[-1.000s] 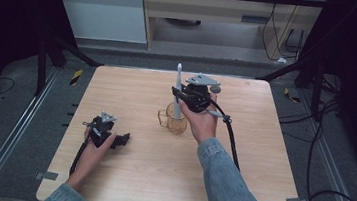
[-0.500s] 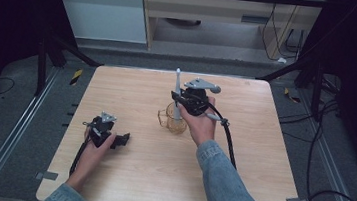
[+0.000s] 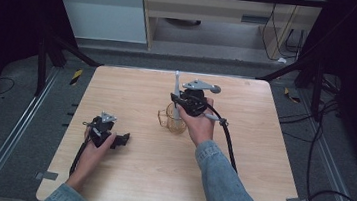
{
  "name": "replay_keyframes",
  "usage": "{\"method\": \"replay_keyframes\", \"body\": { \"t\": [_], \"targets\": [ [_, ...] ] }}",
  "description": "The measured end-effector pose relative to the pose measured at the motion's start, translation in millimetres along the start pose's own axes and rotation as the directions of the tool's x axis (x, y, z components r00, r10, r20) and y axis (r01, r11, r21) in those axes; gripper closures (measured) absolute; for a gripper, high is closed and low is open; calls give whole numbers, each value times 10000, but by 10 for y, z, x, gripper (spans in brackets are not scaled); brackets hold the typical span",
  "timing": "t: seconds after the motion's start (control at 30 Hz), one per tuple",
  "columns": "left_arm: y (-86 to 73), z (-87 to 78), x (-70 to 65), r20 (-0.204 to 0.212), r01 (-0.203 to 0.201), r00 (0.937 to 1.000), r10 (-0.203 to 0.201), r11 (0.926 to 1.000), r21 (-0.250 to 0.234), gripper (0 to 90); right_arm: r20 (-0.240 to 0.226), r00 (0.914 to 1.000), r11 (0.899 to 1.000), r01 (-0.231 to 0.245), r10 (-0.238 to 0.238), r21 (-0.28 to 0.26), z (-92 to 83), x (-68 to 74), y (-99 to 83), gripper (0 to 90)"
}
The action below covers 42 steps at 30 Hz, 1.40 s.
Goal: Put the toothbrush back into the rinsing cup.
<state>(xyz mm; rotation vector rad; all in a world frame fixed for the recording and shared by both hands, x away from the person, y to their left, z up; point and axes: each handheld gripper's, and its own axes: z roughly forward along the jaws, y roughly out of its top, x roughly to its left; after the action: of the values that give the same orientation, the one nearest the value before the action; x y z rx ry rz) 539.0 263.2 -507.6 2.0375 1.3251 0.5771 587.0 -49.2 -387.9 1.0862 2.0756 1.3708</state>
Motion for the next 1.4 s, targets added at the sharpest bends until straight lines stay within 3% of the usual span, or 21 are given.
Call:
{"method": "replay_keyframes", "body": {
  "t": [0.83, 1.4],
  "targets": [
    [-1, 1, 0, 10, 3, 10000, -3, 10000, -17, 0, -40, 10000, 9991, -85, 87, 405, 93, -33, -72, 683],
    [0, 0, 1, 4, -5, 10000, 5, 10000, 4, 0, -35, 9980, 9957, -621, 625, 692, 131, -111, -140, 681]
  ]
}}
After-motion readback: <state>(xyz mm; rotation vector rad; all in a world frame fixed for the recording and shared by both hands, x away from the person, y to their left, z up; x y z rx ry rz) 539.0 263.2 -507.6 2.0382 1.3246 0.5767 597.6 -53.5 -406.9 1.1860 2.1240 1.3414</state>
